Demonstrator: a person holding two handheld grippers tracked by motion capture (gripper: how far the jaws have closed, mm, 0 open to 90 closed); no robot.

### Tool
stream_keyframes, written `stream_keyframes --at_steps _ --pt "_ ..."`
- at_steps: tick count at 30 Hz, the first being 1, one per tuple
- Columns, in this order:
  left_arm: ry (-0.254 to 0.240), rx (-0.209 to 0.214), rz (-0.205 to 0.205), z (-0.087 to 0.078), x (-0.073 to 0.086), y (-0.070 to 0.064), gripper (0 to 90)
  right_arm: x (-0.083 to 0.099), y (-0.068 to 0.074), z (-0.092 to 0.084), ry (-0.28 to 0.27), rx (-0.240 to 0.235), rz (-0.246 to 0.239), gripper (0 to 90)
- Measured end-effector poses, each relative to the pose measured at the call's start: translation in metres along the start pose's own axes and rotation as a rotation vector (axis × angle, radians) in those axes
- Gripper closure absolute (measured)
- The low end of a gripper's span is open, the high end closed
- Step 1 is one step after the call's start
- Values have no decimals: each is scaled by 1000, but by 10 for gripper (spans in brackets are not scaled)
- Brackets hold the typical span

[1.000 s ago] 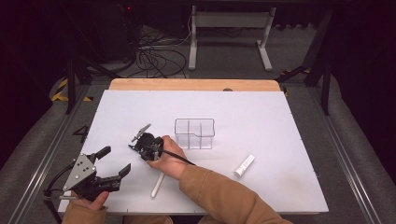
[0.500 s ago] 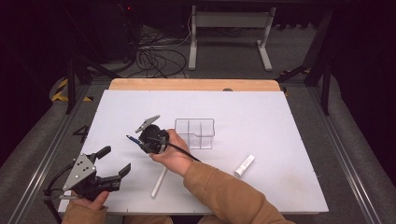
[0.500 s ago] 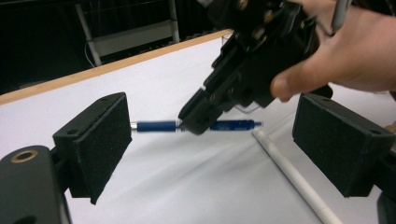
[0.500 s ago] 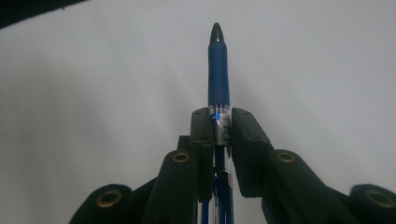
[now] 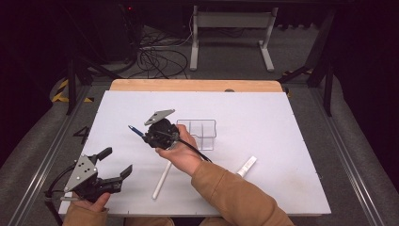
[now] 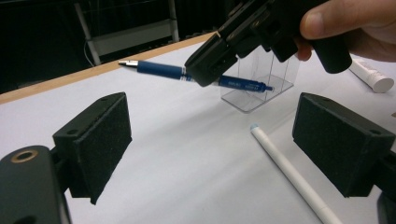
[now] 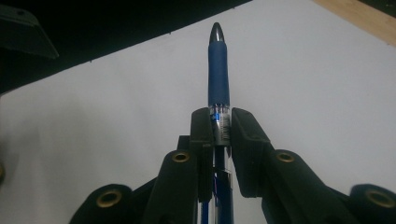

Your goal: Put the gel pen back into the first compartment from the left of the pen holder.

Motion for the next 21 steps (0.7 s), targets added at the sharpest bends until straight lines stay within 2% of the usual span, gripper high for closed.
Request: stream_keyframes --at_steps 6,10,13,21 --pt "3 1 1 1 0 0 126 -7 -2 -15 -52 0 6 799" --pt "-1 0 0 1 0 -1 126 -10 -5 -24 -72 4 -31 799" --pt "2 1 3 1 0 -1 126 -13 -5 -29 -96 -9 -36 799" --pt "1 1 1 2 0 -1 126 -20 -10 -44 -174 31 -42 799"
Point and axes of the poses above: each handheld gripper's, and its own axes: z roughly forward along the jaws, x roughly out of its underside, y roughly to its left, the point moved 9 cm from there along z, roughly forward along the jaws, and after that the axes turned 4 degrees about -x, right-handed, at the moved point
